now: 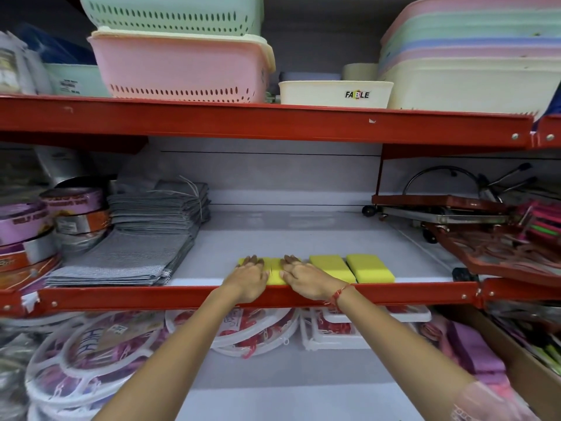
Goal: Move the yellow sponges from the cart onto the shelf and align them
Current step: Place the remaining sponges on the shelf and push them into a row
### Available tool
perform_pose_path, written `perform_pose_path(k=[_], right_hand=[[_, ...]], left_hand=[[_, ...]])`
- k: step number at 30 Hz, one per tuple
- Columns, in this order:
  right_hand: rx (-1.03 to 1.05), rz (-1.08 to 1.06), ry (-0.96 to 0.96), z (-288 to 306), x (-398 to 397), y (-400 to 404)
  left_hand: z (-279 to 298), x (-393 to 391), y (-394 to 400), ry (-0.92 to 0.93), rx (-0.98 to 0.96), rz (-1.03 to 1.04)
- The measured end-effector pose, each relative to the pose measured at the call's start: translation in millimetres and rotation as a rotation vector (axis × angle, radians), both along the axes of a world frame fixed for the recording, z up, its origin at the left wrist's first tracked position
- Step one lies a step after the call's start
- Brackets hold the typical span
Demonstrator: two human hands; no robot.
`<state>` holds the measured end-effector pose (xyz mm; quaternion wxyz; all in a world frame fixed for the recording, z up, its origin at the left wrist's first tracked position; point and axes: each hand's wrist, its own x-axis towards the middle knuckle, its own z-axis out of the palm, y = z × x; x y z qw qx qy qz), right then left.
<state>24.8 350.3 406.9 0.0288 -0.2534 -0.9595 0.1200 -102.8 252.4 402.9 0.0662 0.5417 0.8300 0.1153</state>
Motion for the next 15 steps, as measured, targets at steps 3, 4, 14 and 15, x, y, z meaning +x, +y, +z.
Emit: perform_pose_path(k=[3, 4, 14, 15], right_hand=[[0.014, -0.001, 0.021, -1, 2, -3], [0.016, -0.004, 0.026, -1, 2, -3], [0.02, -0.029, 0.122, 16, 11, 7], [0.027, -0.046, 0.121, 20, 15, 13]], left_hand=[[-3, 1, -4, 0.001, 0.009, -0.002], [-4, 2, -6, 0.001, 0.012, -0.004], [2, 9, -7, 0.022, 0.106, -0.024], [4, 11, -6, 0.025, 0.111, -0.043]])
